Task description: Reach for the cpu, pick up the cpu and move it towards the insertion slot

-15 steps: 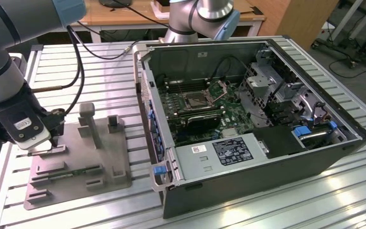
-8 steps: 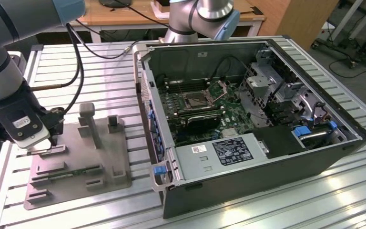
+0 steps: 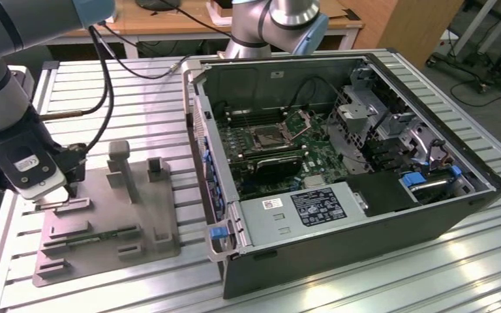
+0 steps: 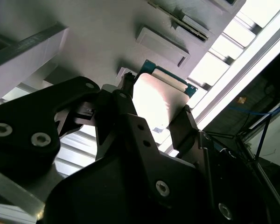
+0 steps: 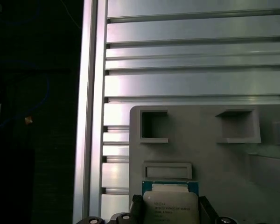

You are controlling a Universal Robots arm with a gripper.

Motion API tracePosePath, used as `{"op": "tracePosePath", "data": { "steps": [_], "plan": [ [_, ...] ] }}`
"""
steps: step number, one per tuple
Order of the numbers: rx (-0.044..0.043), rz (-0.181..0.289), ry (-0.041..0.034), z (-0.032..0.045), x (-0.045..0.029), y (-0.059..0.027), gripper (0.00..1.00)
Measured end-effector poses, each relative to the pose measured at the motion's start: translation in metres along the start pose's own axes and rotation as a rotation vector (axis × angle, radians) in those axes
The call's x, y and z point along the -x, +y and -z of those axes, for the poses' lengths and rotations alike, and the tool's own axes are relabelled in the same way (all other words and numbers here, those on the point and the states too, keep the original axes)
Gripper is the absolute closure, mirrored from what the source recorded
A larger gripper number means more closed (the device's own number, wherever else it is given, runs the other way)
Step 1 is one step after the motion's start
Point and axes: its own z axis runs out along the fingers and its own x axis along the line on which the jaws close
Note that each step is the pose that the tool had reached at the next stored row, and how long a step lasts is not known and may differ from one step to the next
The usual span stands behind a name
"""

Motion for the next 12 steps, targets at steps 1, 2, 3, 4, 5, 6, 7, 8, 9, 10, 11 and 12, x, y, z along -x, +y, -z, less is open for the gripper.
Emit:
{"op": "tracePosePath", "data": {
  "steps": [1,2,3,4,5,6,7,8,9,10,11,12],
  "plan": [
    [0.0,0.0,0.0001,0.0009,0.0,0.0001,0.46],
    [0.0,0.0,0.0001,0.0018,0.0,0.0002,0.46],
    [0.0,0.0,0.0001,0.0027,0.0,0.0003,0.46],
    [0.0,0.0,0.0,0.0037,0.0,0.0004,0.46],
    [-0.0001,0.0,0.0,0.0048,0.0,0.0005,0.46],
    [0.0,0.0,0.0,0.0061,0.0,0.0006,0.46],
    [0.0,0.0,0.0,0.0074,0.0,0.0007,0.46],
    [0.0,0.0,0.0001,0.0088,-0.0001,0.0008,0.46],
    [0.0,0.0,0.0,0.01,-0.0001,0.001,0.46],
    [0.0,0.0,0.0,0.0112,0.0,0.0011,0.46],
    [0.0,0.0,0.0,0.0123,0.0,0.0012,0.46],
    [0.0,0.0,0.0,0.0134,0.0,0.0013,0.46]
  ]
}}
